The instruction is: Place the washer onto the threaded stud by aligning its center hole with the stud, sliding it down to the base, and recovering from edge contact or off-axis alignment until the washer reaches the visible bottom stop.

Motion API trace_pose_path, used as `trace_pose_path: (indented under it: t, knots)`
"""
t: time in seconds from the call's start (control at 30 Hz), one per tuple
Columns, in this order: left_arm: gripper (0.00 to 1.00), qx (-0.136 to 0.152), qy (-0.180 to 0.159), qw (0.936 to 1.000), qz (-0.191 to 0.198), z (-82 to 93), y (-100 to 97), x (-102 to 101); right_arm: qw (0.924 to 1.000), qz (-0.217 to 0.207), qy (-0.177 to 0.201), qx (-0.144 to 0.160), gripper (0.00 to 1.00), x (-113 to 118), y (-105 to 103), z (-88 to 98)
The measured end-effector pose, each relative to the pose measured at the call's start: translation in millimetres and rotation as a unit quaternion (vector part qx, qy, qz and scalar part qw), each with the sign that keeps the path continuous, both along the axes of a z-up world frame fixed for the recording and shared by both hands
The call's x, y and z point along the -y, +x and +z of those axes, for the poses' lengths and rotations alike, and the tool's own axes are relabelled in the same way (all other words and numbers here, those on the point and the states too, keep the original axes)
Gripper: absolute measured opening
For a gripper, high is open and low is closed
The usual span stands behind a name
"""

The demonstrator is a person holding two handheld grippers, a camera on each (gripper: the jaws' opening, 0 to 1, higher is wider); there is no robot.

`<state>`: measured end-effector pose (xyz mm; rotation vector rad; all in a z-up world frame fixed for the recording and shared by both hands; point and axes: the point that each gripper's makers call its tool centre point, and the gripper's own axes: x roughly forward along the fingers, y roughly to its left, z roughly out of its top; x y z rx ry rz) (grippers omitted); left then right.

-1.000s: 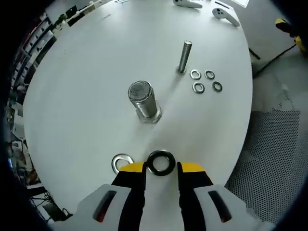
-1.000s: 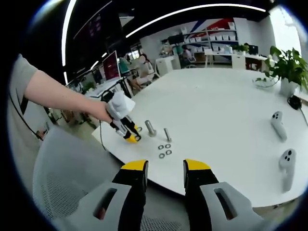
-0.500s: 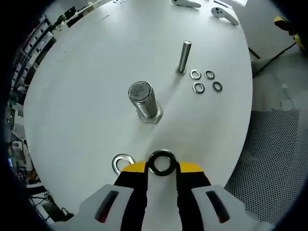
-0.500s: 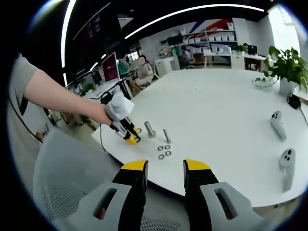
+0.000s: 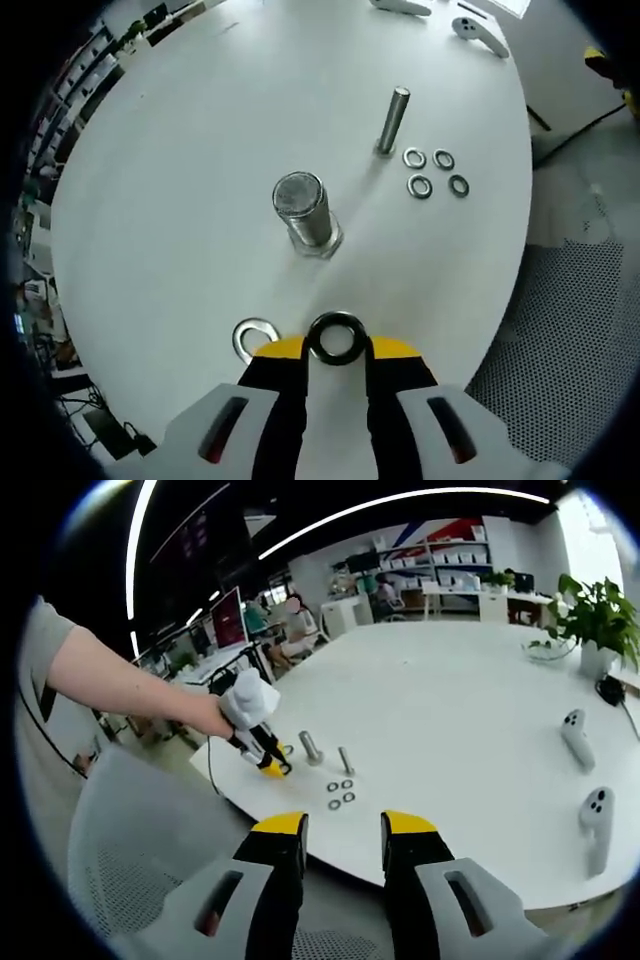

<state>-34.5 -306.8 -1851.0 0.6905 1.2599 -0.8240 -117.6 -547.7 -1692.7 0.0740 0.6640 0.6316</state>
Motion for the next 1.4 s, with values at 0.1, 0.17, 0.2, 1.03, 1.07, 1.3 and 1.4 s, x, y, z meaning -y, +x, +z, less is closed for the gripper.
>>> trace_pose_path:
  t: [0.1, 0.17, 0.2, 1.03, 1.07, 1.3, 1.4]
  knots:
    - [0.19, -0.001, -0.001, 1.0, -0.002, 0.1, -0.5, -0.2, 1.0, -0.002, 0.002, 0.001, 0.31, 0.2, 0.1, 0.8]
    - [0.19, -0.004, 0.0, 1.0, -0.004, 0.4, -1.6, -1.0, 1.0, -0.001, 0.002, 0.001, 0.31, 0.1, 0.1, 0.6]
    - [0.19, -0.005, 0.001, 1.0, -0.007, 1.2, -3.1, -1.7, 1.0, -0.001, 0.002, 0.001, 0.31, 0.0, 0.2, 0.7]
    - [0.19, 0.058, -0.089, 0.9943, -0.007, 70.7, 20.1, 13.2, 1.0, -0.002, 0.002, -0.002, 0.31, -0.1, 0.0, 0.2]
    - [0.19, 0.061, -0.092, 0.9938, -0.01, 74.5, 22.2, 15.9, 1.0, -0.001, 0.002, -0.002, 0.31, -0.1, -0.2, 0.2]
    - [0.19, 0.072, -0.095, 0.9924, -0.029, 83.9, 33.6, 31.7, 1.0, -0.004, 0.003, -0.001, 0.31, 0.3, 0.3, 0.9]
    - [0.19, 0.071, -0.092, 0.9927, -0.033, 81.9, 37.8, 35.2, 1.0, -0.005, 0.003, -0.001, 0.31, 0.8, 0.6, 0.8]
